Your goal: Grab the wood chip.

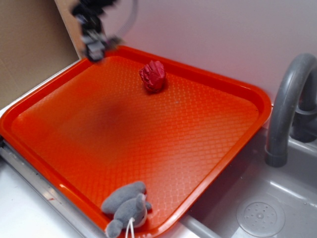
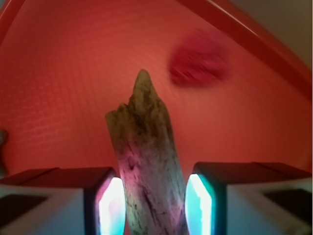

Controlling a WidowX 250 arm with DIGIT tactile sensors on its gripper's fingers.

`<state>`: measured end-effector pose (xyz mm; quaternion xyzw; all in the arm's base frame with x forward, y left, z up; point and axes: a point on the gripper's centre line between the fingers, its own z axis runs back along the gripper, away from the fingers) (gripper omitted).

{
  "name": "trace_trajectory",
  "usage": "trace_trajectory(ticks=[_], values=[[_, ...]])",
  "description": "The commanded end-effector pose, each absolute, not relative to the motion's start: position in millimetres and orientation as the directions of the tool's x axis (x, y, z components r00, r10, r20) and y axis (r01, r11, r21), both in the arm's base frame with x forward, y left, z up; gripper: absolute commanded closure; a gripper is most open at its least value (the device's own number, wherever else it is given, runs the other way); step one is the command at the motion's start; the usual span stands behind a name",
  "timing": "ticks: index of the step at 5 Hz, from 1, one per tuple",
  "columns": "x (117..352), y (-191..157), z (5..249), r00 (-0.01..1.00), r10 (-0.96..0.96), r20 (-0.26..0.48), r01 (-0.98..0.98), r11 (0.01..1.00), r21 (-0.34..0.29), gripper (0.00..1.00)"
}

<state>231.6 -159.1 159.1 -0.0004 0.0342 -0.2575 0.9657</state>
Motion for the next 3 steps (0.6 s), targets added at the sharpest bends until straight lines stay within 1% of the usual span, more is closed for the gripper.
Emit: trace_trajectory(ticks=[1, 2, 3], values=[[183.9, -126.2, 228.9, 0.998, -0.015, 0.054, 0.017, 0.999, -0.033, 1.0], [176.1, -125.8, 237.1, 0.967, 0.23, 0.109, -0.23, 0.973, -0.015, 1.0], [177.0, -123.8, 234.0, 0.942, 0.325, 0.087, -0.321, 0.946, -0.051, 1.0]])
